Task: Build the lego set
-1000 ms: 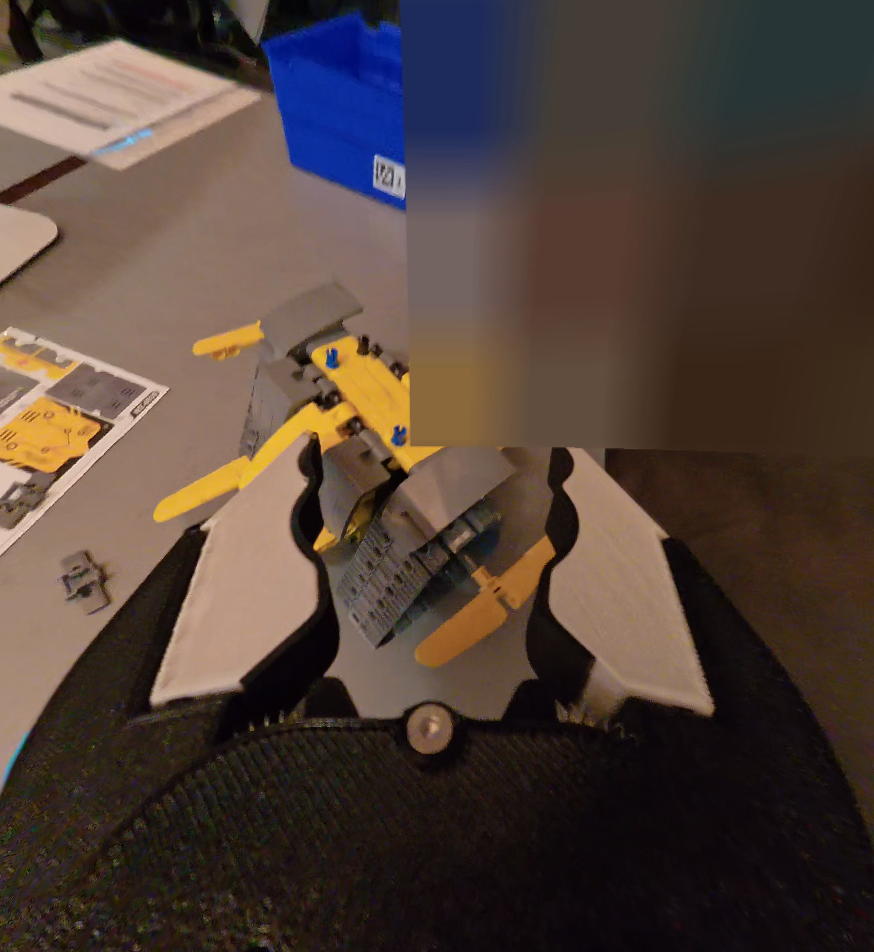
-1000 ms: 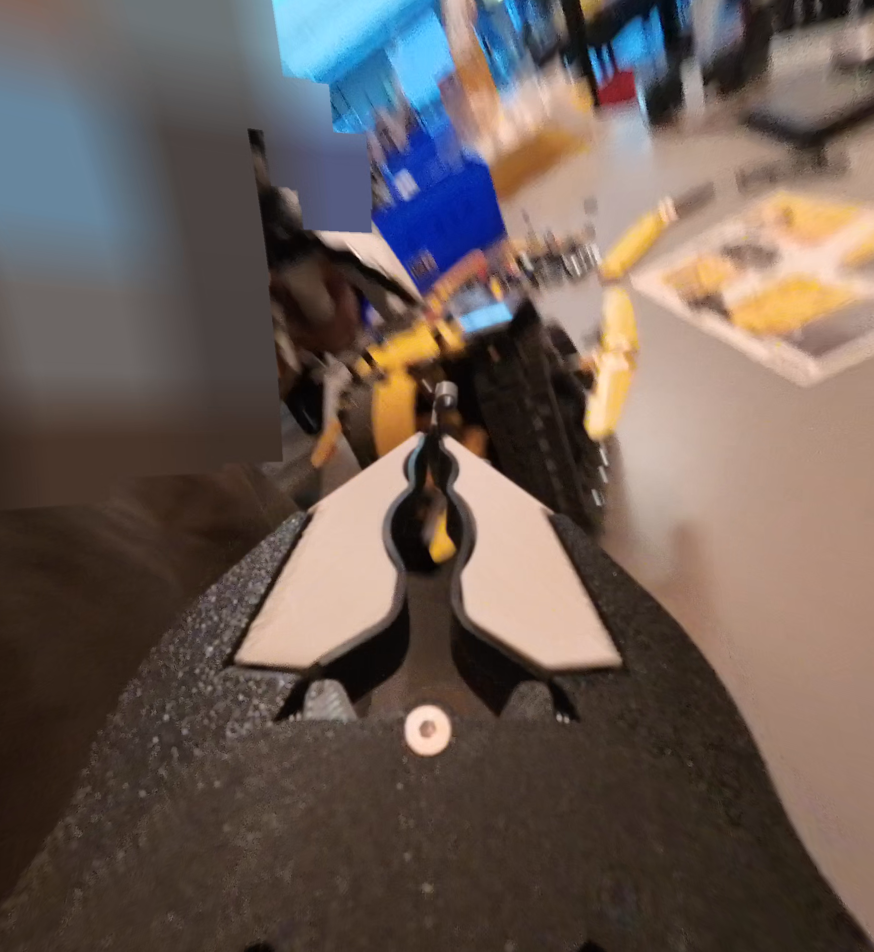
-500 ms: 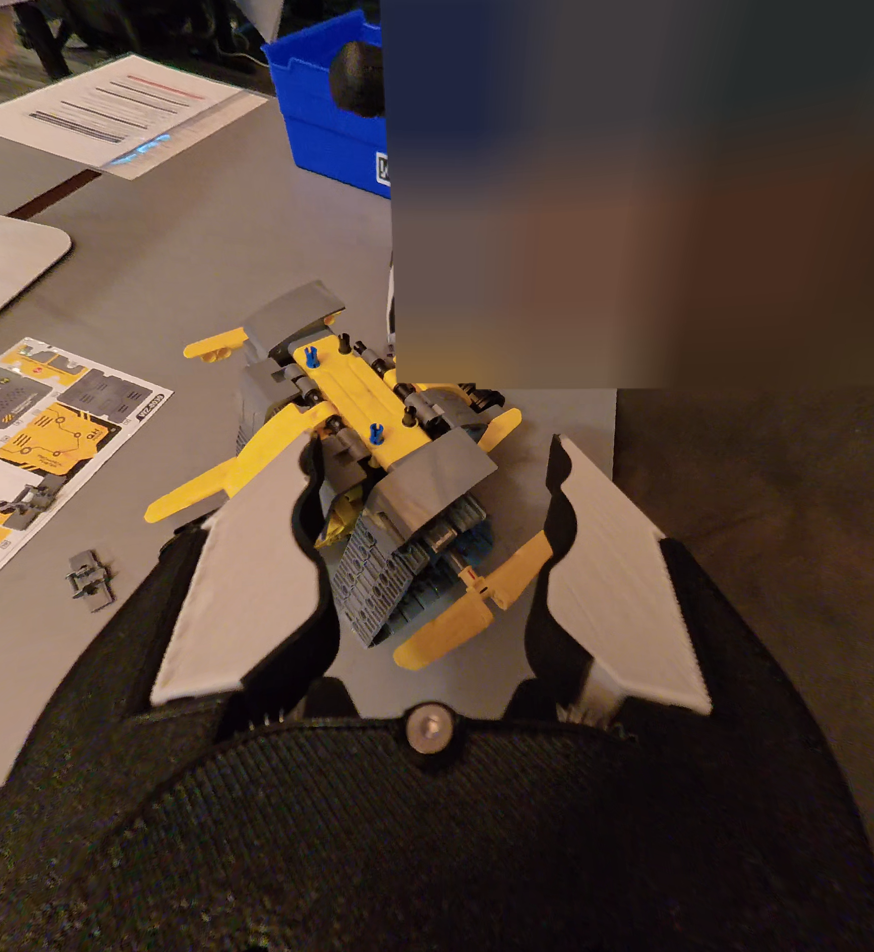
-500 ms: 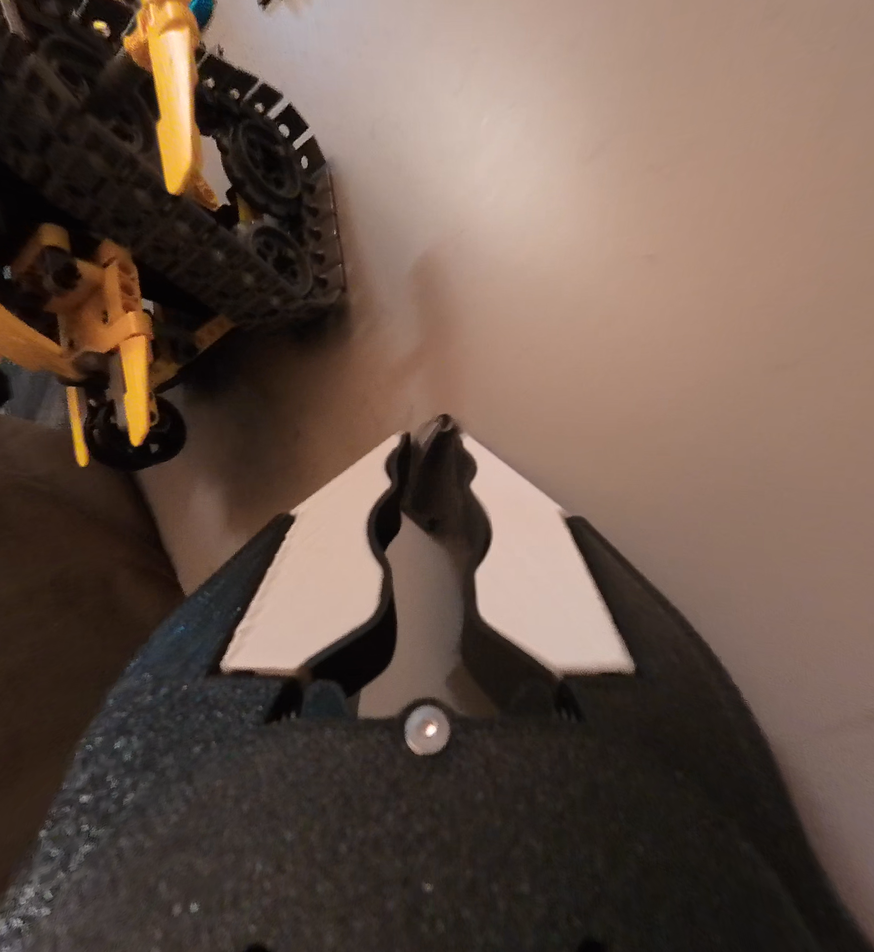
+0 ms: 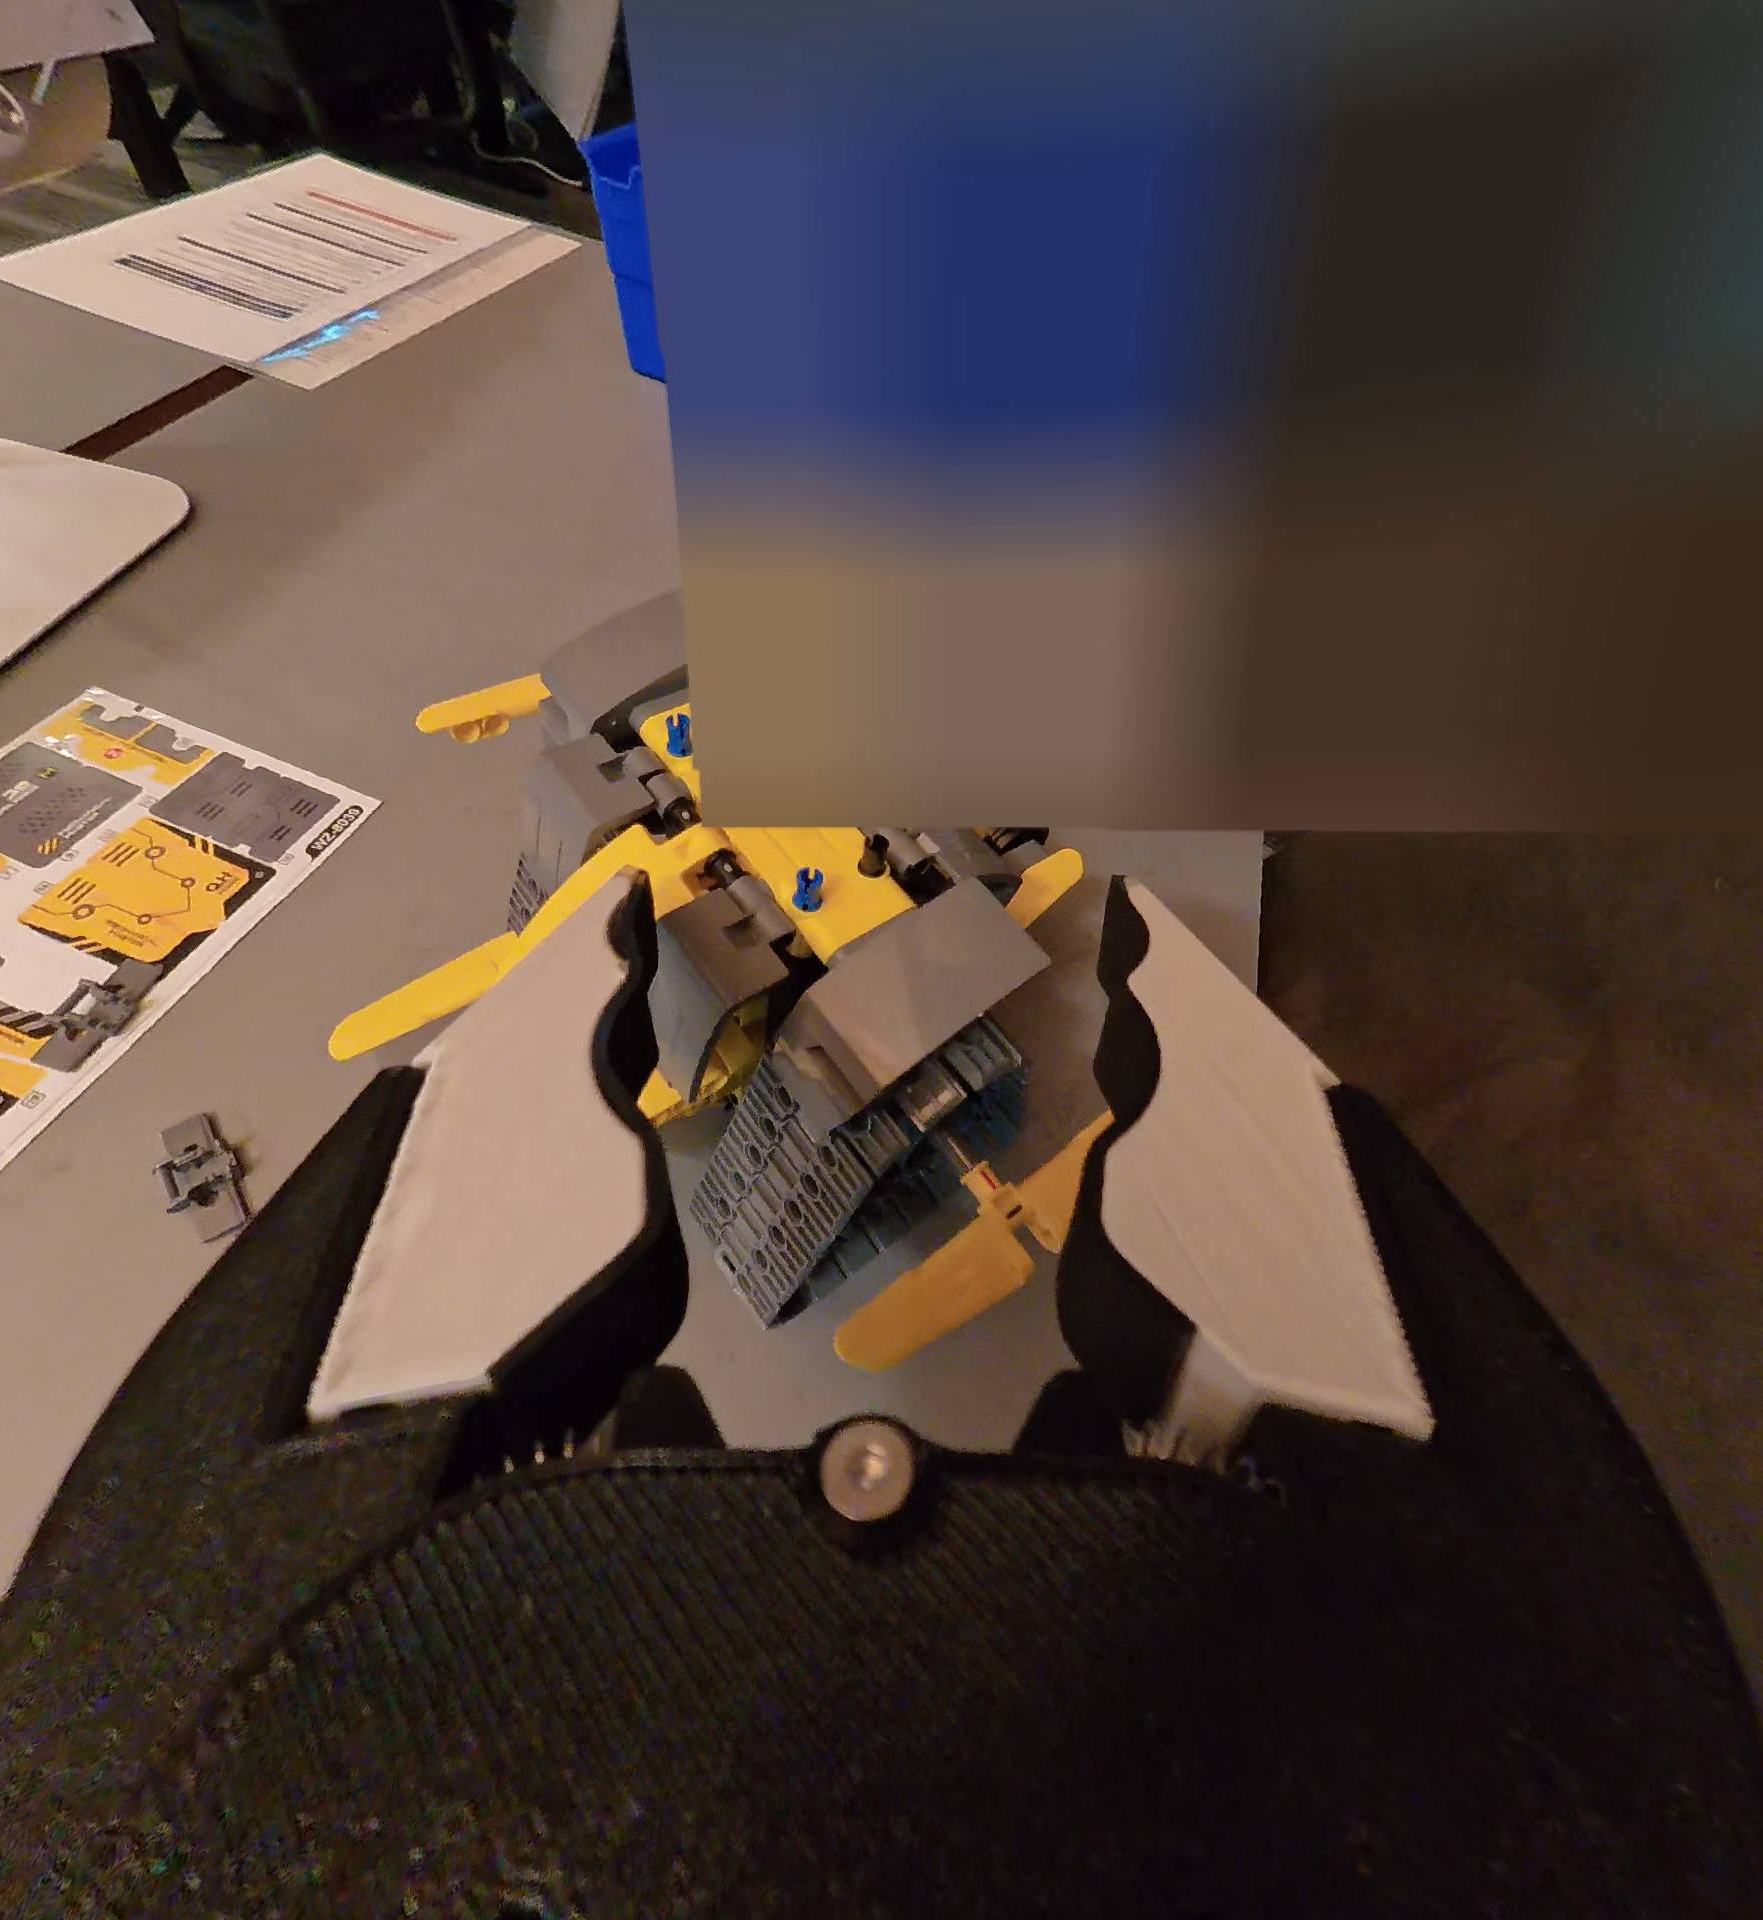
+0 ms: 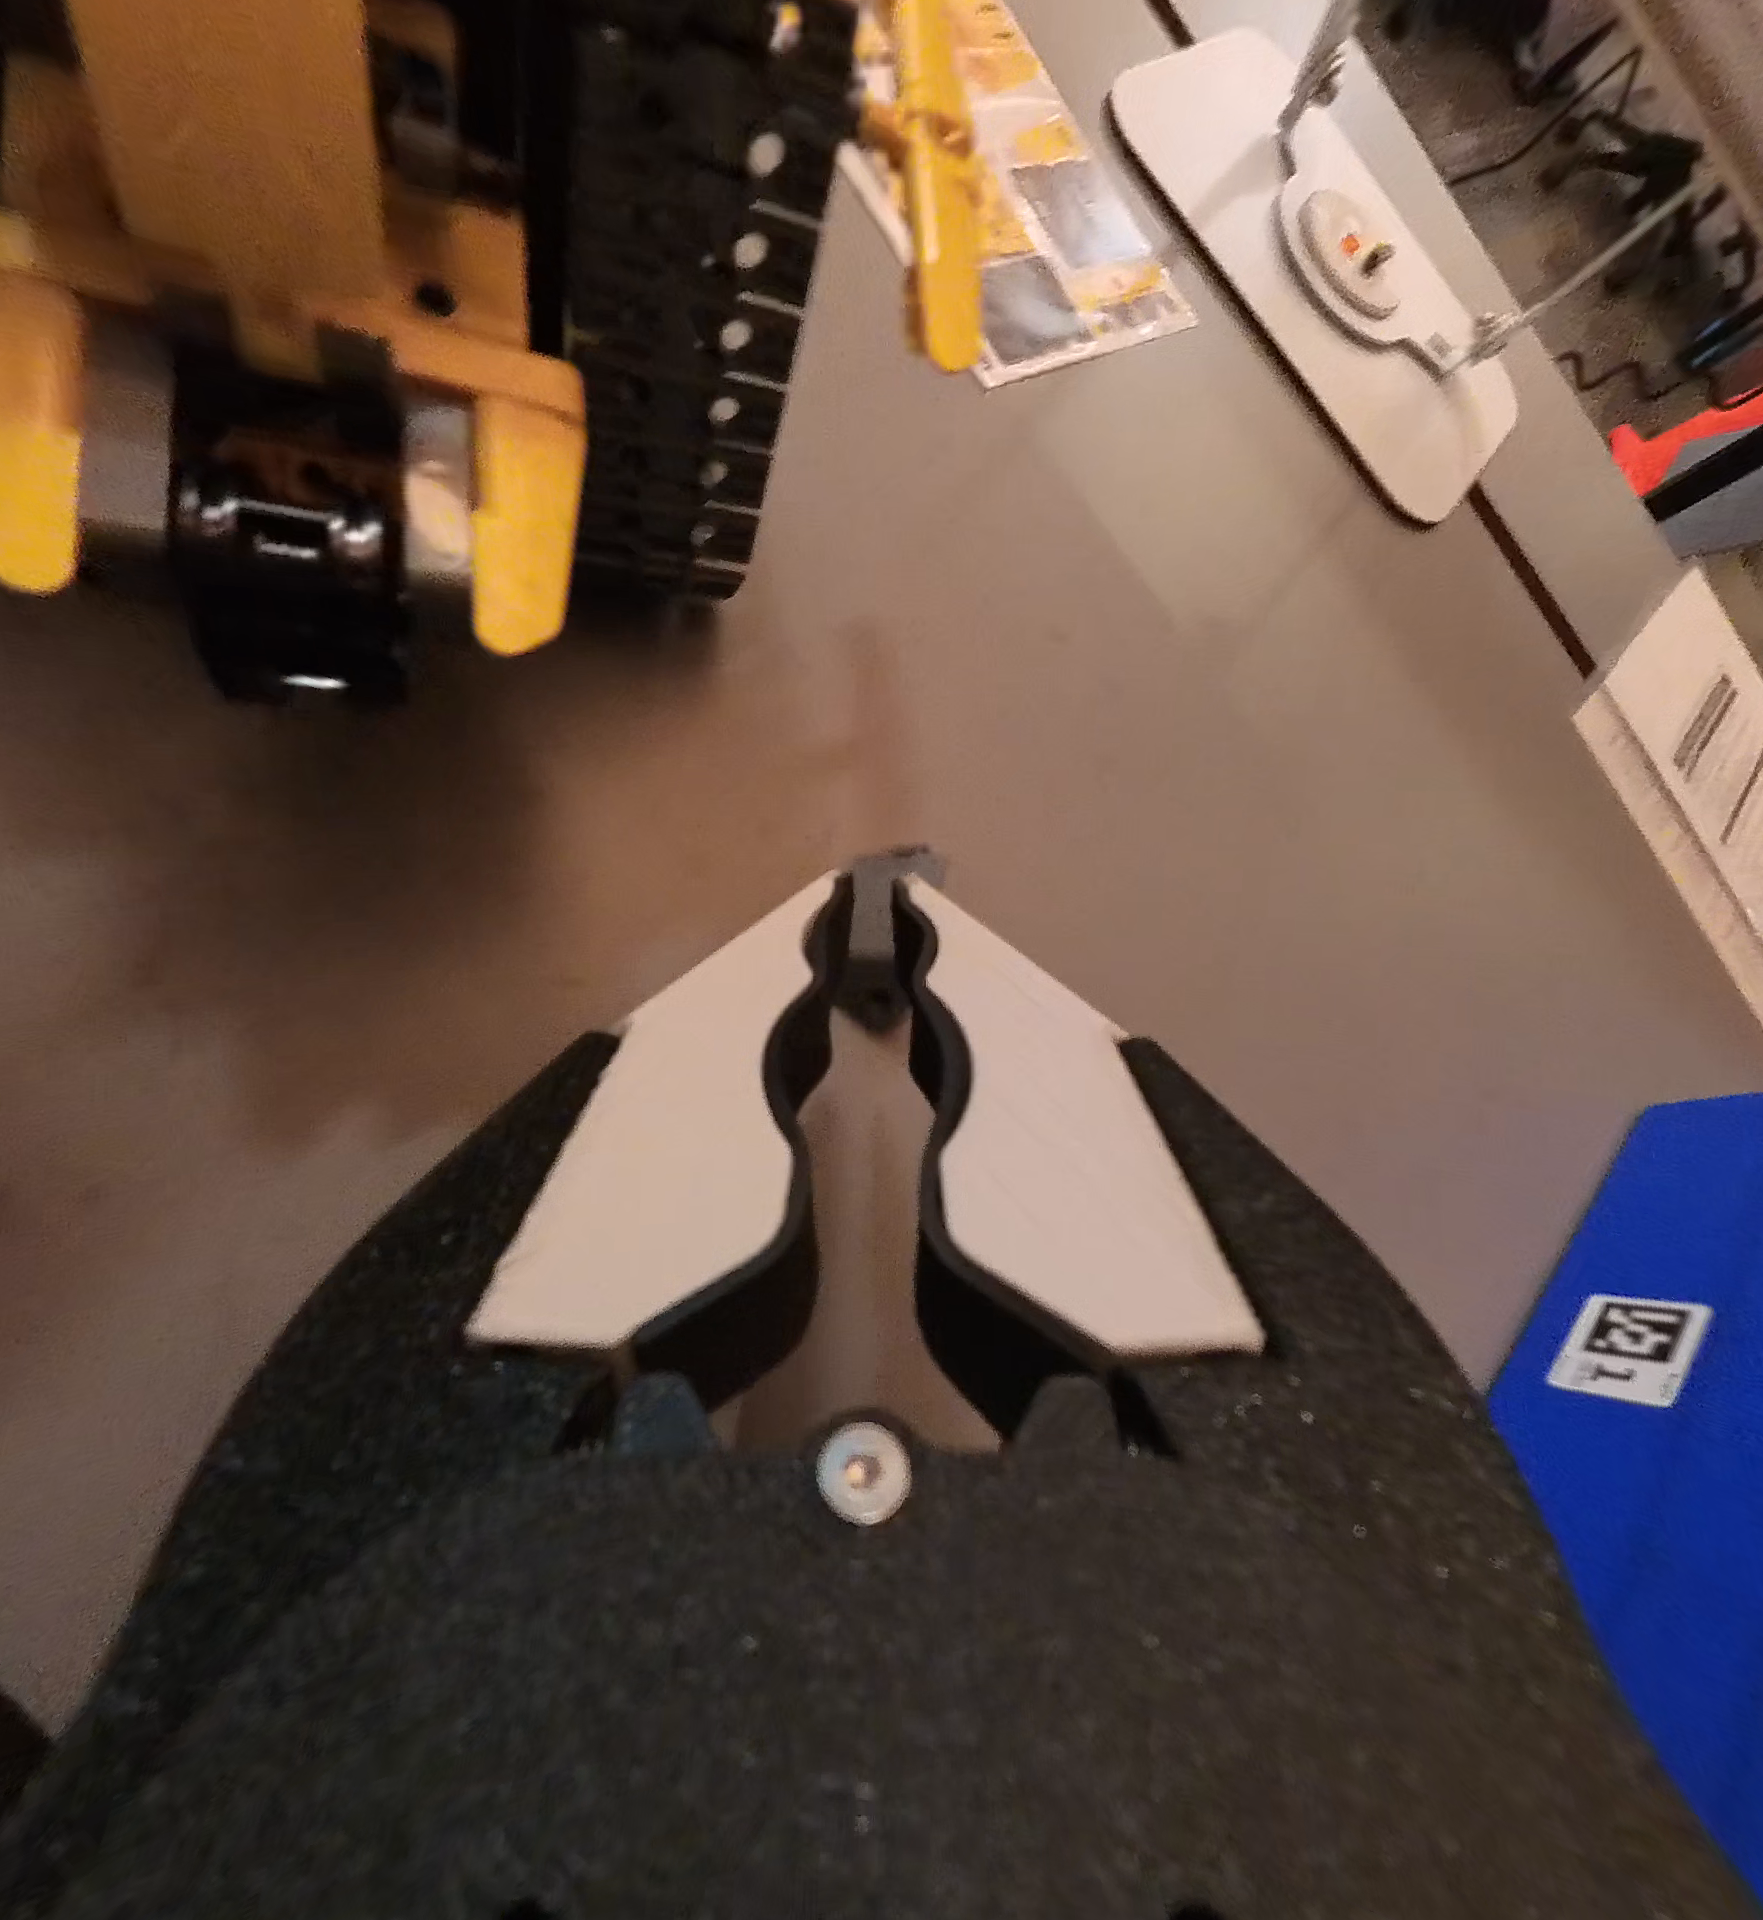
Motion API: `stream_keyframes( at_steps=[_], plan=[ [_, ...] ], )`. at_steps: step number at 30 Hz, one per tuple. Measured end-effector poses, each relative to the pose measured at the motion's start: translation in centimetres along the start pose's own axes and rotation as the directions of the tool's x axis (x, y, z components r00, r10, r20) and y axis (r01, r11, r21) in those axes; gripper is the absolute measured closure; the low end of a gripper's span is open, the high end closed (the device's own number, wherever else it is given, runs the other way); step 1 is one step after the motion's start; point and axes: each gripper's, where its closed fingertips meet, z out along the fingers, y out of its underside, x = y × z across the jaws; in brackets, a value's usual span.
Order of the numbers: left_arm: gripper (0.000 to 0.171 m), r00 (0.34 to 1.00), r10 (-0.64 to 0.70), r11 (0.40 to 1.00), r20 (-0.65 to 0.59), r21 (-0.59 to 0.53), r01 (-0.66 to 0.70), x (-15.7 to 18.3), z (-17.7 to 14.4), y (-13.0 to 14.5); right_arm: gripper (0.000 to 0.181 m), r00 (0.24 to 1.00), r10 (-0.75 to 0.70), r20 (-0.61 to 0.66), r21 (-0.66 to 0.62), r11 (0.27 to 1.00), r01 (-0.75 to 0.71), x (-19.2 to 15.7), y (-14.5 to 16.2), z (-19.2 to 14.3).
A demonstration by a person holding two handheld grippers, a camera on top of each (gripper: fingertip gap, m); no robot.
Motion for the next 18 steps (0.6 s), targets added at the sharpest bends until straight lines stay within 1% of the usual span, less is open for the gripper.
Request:
stream_keyframes(
  at_steps=[3,6,11,13,15,18],
  plan=[
    [0.087,1.0,-0.001,1.0,-0.006,0.003,0.001,0.0,0.1,0.0,0.172,0.999,0.025,0.023,-0.033,0.999,-0.024,-0.8,0.8,0.9],
    [0.087,1.0,0.0,1.0,-0.004,0.008,0.0,0.0,-0.1,0.0,0.164,0.998,0.065,0.017,-0.059,0.996,-0.064,0.0,1.7,1.8],
    [0.087,1.0,-0.013,1.0,0.01,0.016,0.013,0.0,-0.5,0.2,0.16,0.988,0.142,0.062,-0.077,0.988,-0.137,1.0,2.5,2.5],
    [0.087,1.0,-0.017,1.0,0.016,0.017,0.017,-0.1,-0.7,0.2,0.157,0.983,0.165,0.085,-0.056,0.985,-0.161,1.1,2.1,2.3],
    [0.087,1.0,-0.021,1.0,0.02,0.018,0.02,-0.1,-0.8,0.3,0.153,0.979,0.182,0.093,-0.009,0.983,-0.182,1.6,1.2,1.7],
    [0.087,1.0,-0.021,1.0,0.02,0.023,0.02,-0.1,-0.9,0.2,0.135,0.965,0.241,0.107,0.091,0.964,-0.25,3.1,-0.3,0.5]
  ],
)
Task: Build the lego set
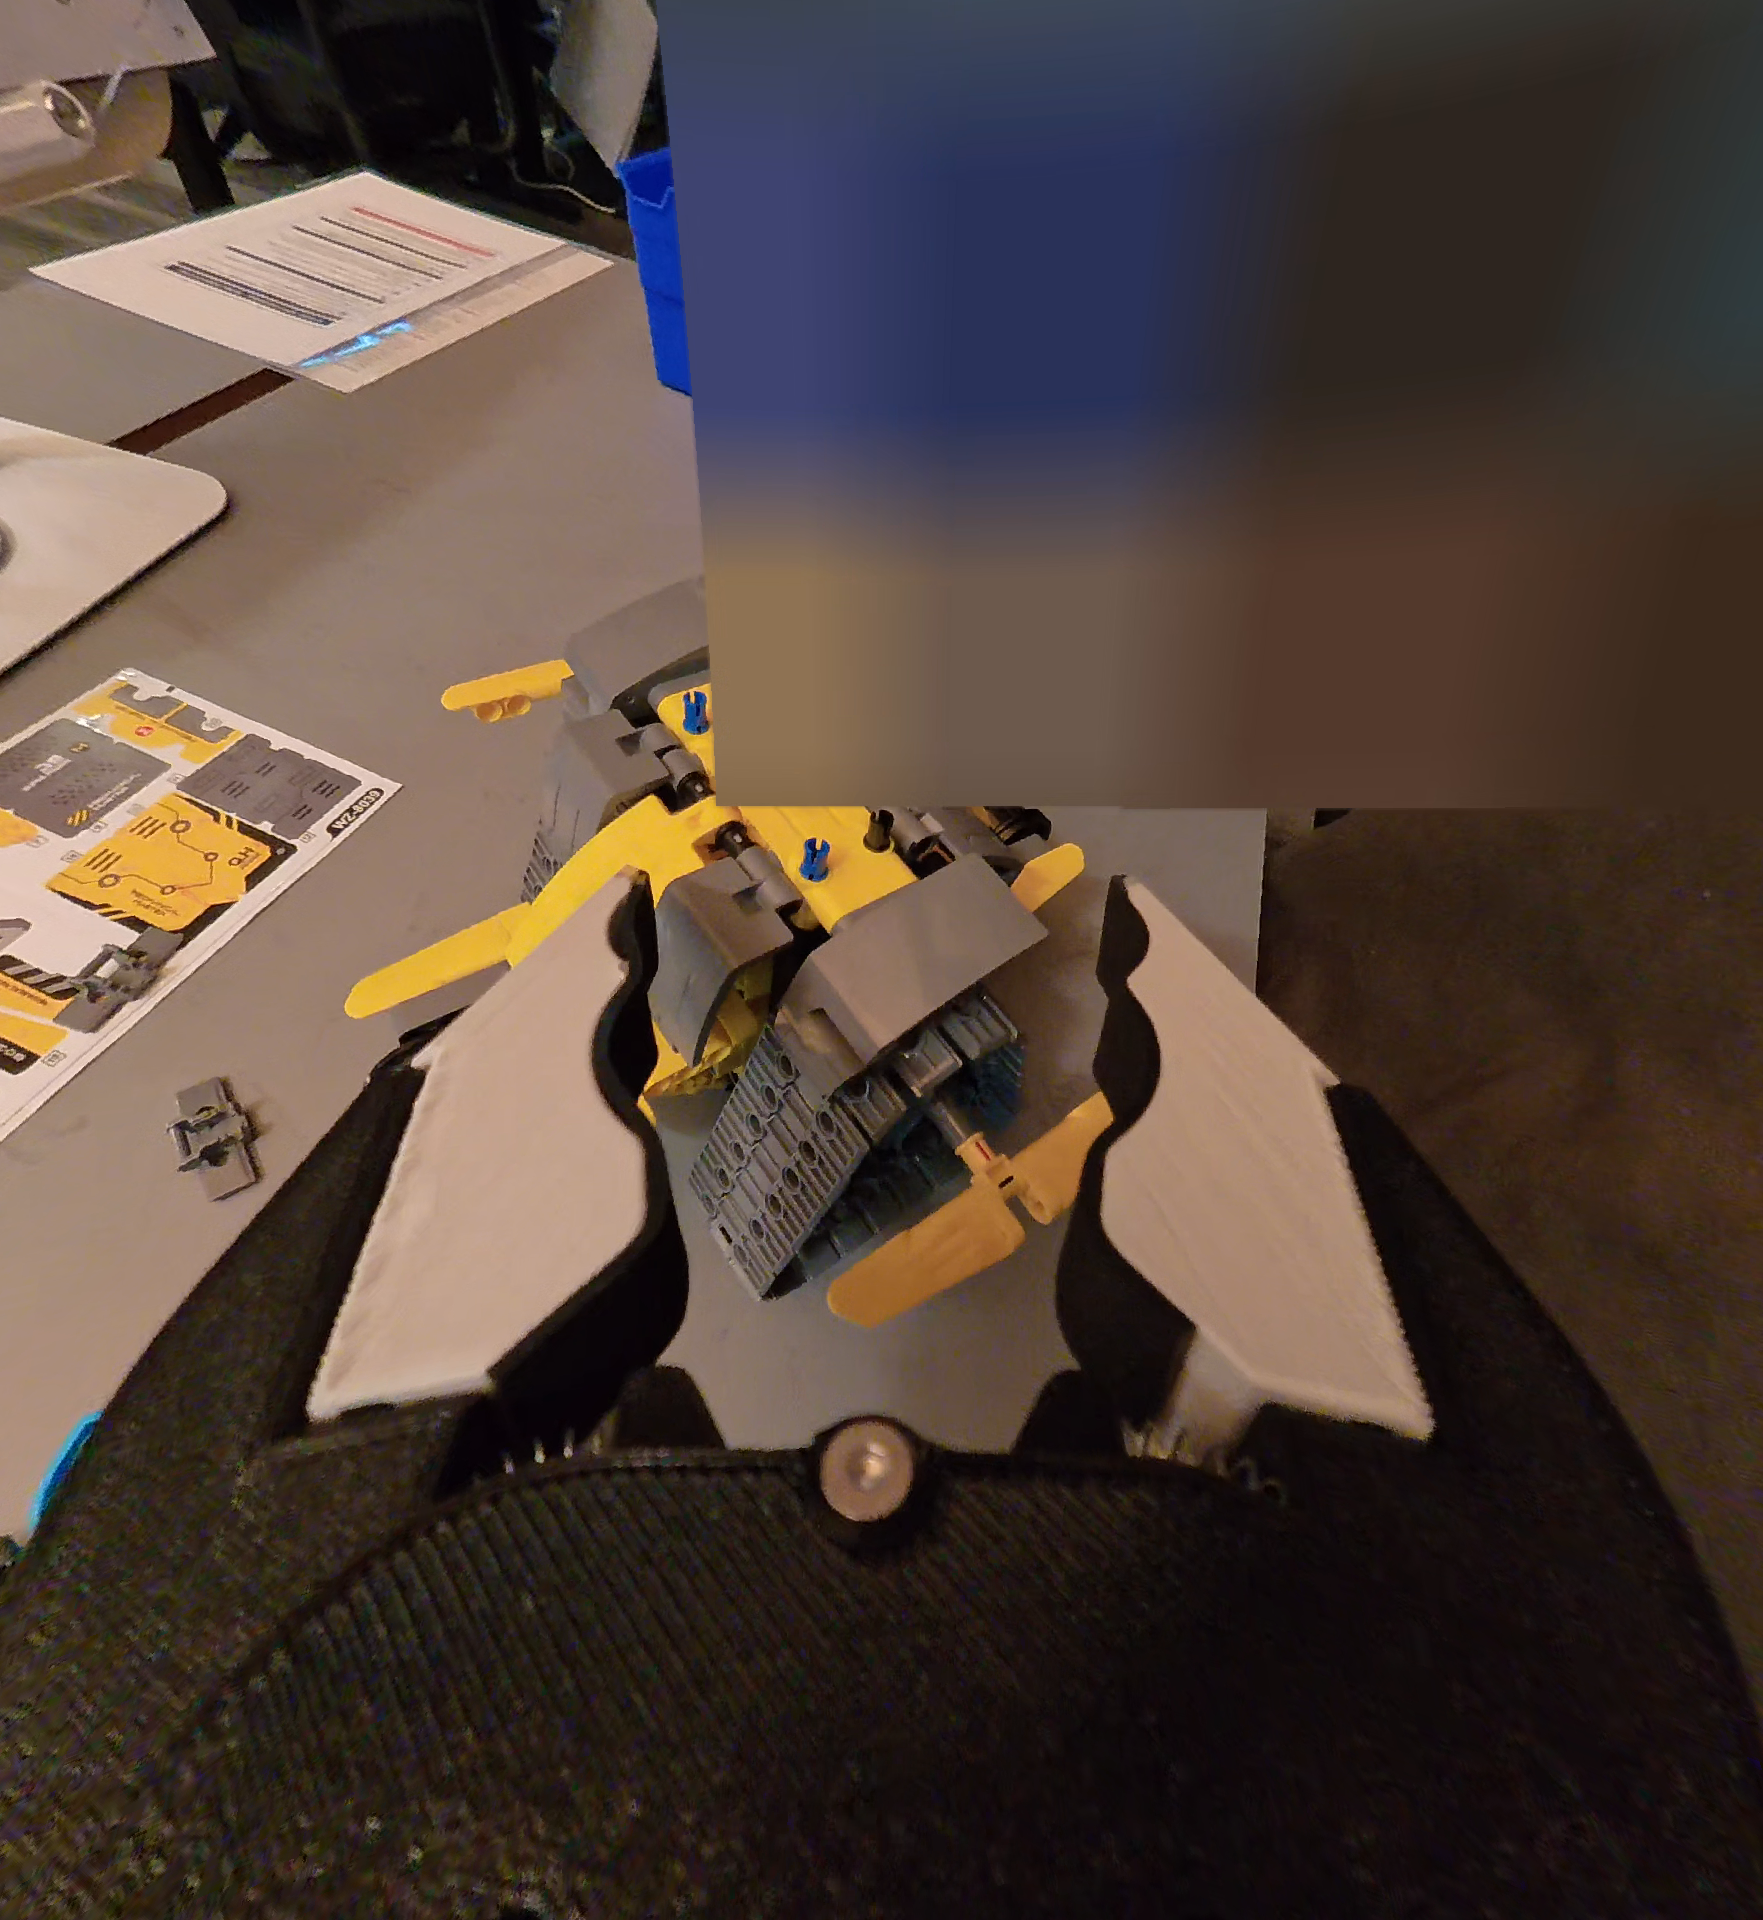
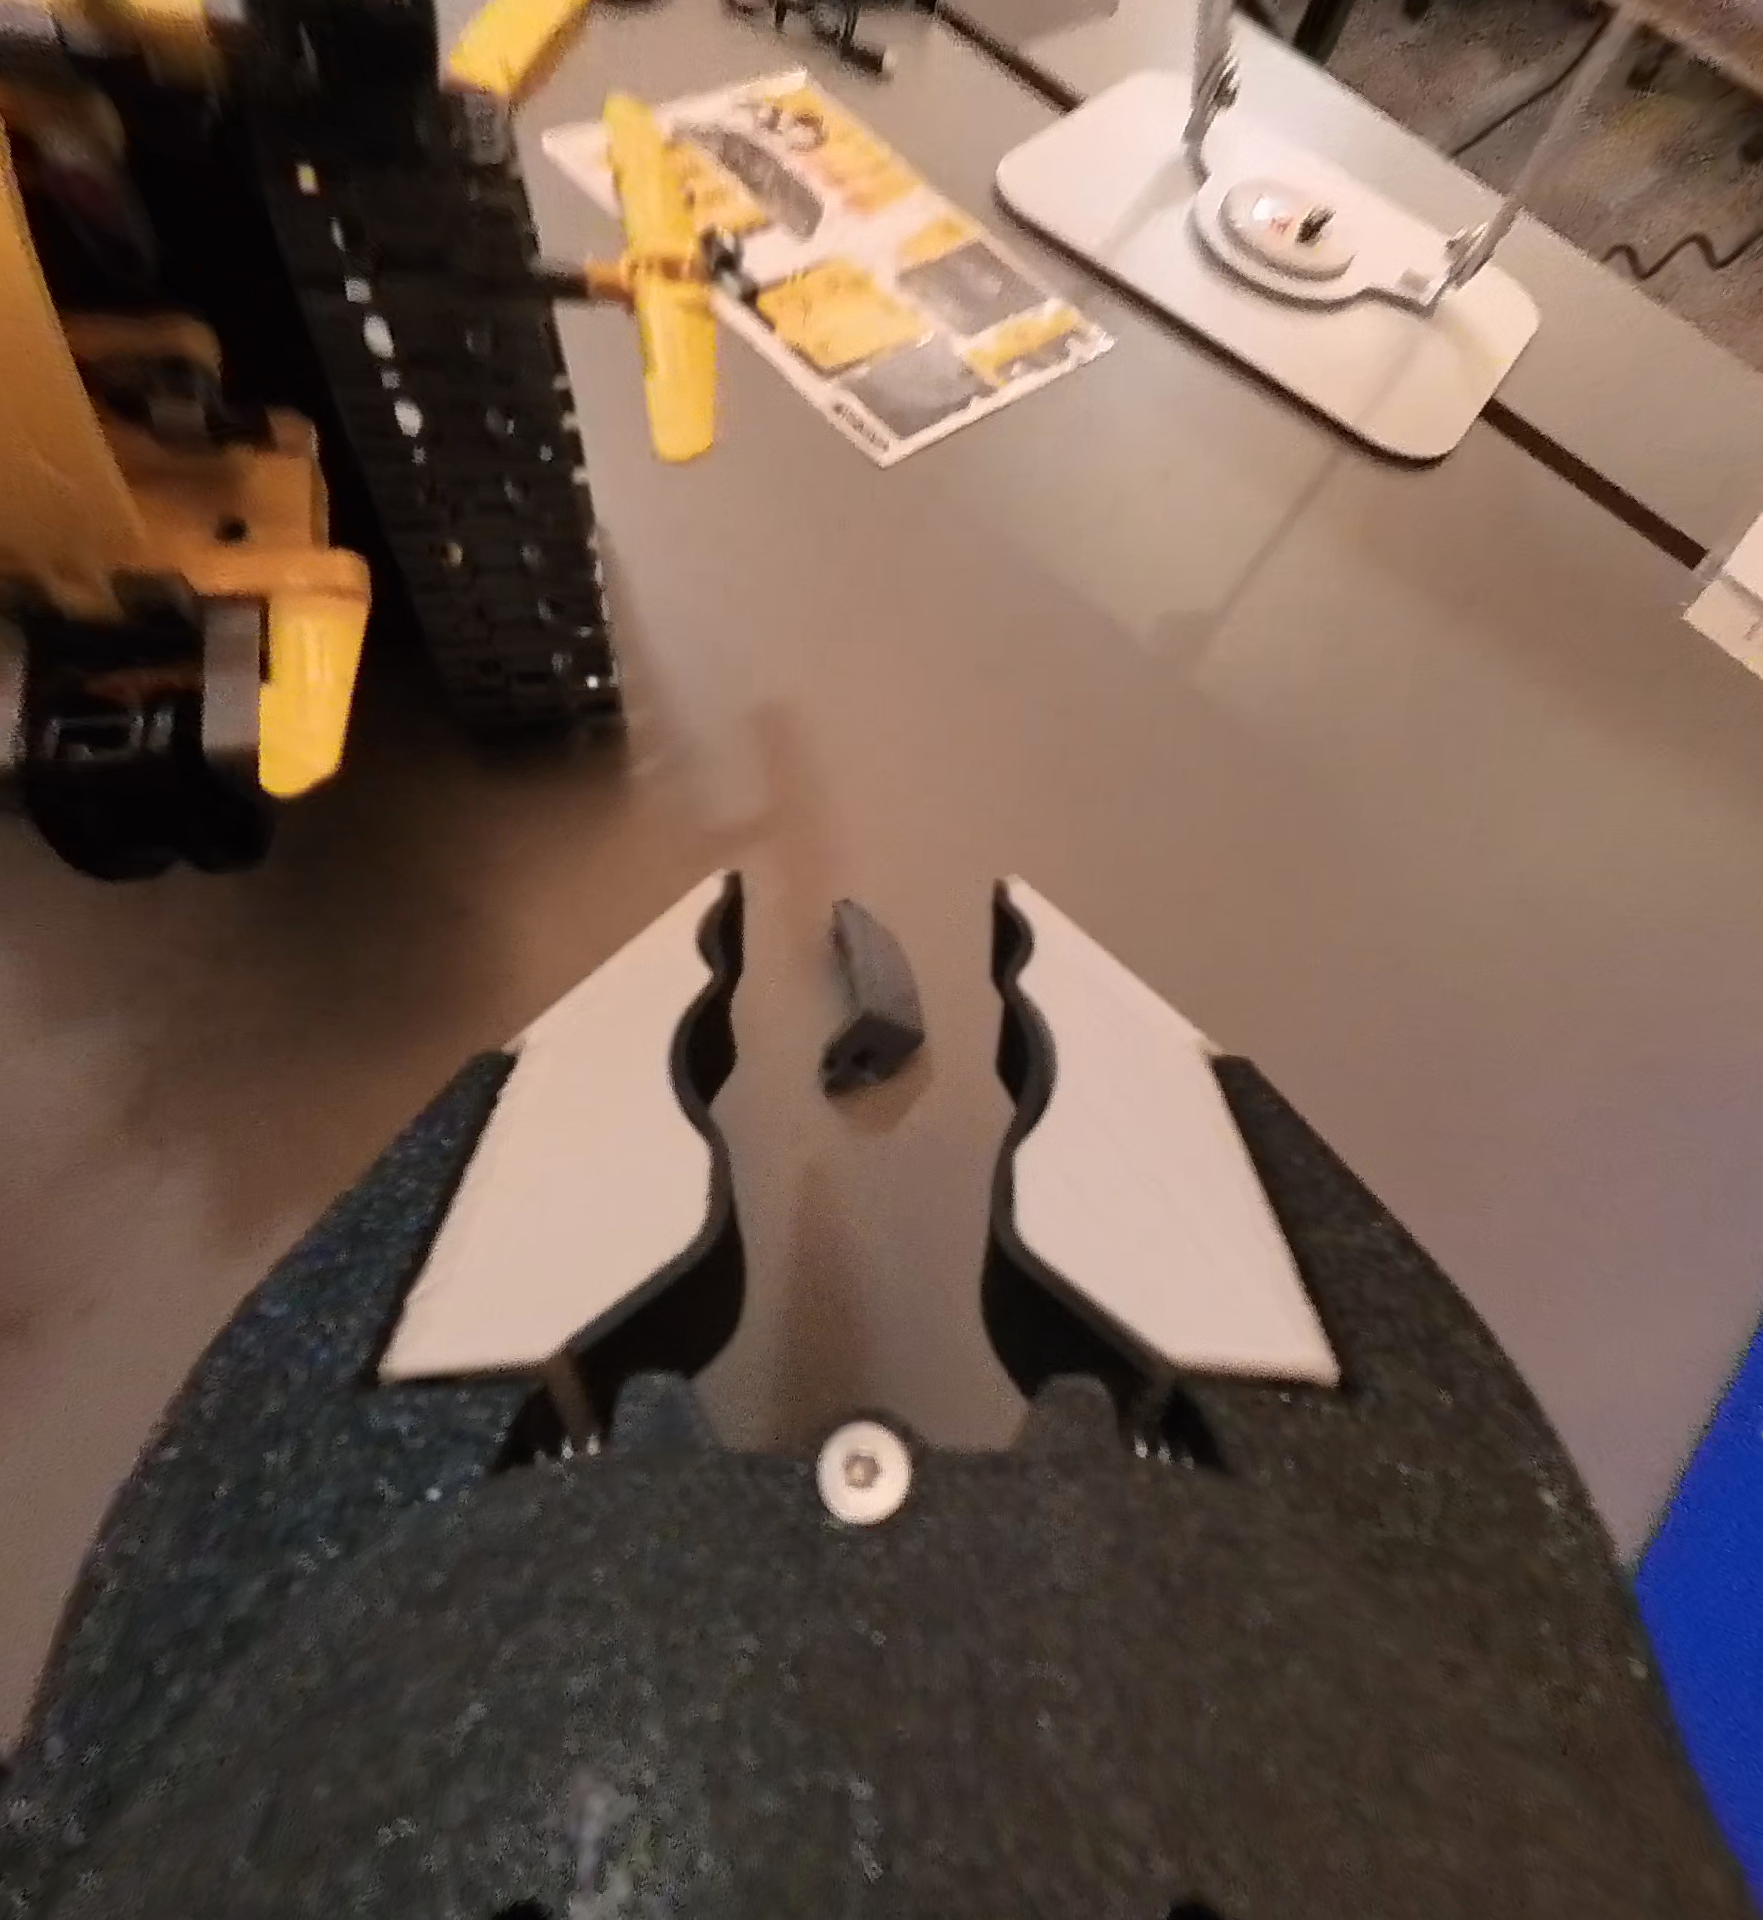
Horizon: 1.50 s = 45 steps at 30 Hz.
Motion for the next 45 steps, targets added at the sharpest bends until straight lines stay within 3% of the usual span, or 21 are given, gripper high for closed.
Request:
stream_keyframes(
  at_steps=[3,5,9,12,19,23,26,32,37,41,45],
  plan=[
    [0.087,1.0,0.002,1.0,-0.005,0.003,-0.002,0.0,0.0,-0.1,0.114,0.995,0.09,0.029,0.014,0.996,-0.091,1.3,0.3,-0.3],
    [0.087,1.0,0.004,1.0,-0.008,0.006,-0.004,0.0,0.1,-0.1,0.112,0.985,0.159,0.061,0.008,0.987,-0.16,2.0,0.9,-0.2],
    [0.088,1.0,0.006,1.0,-0.013,0.01,-0.006,0.2,0.1,-0.2,0.154,0.963,0.234,0.133,0.001,0.972,-0.236,2.8,1.8,-0.1],
    [0.088,1.0,0.004,1.0,-0.01,0.005,-0.004,0.2,0.1,0.0,0.148,0.954,0.255,0.158,-0.078,0.966,-0.246,2.4,3.0,0.7],
    [0.088,1.0,-0.01,1.0,0.0,0.003,0.01,0.0,0.1,0.1,0.147,0.982,0.126,0.144,-0.139,0.985,-0.106,0.3,3.2,1.5],
    [0.088,1.0,-0.008,1.0,-0.003,0.005,0.008,-0.1,0.2,0.0,0.14,0.998,-0.001,0.065,-0.197,0.98,0.014,0.0,4.1,1.9],
    [0.088,1.0,-0.006,1.0,-0.004,0.004,0.006,-0.1,0.2,0.0,0.133,0.999,-0.049,-0.015,-0.149,0.988,0.047,1.0,2.8,1.2],
    [0.088,1.0,-0.006,1.0,-0.005,0.014,0.006,0.0,0.1,-0.1,0.122,0.999,0.039,-0.033,0.066,0.997,-0.036,2.1,-0.9,-1.1],
    [0.088,1.0,-0.009,1.0,-0.002,0.013,0.009,0.0,0.1,0.1,0.135,0.992,-0.123,-0.039,-0.033,0.992,0.122,0.1,0.7,-0.4],
    [0.088,1.0,-0.013,1.0,0.0,0.017,0.013,0.0,0.0,0.1,0.142,0.95,-0.309,-0.037,-0.174,0.938,0.299,-1.4,3.0,0.9],
    [0.088,1.0,-0.015,1.0,0.001,0.019,0.015,0.0,-0.1,0.2,0.148,0.932,-0.362,-0.031,-0.22,0.912,0.347,-1.4,4.0,1.9]
  ],
)
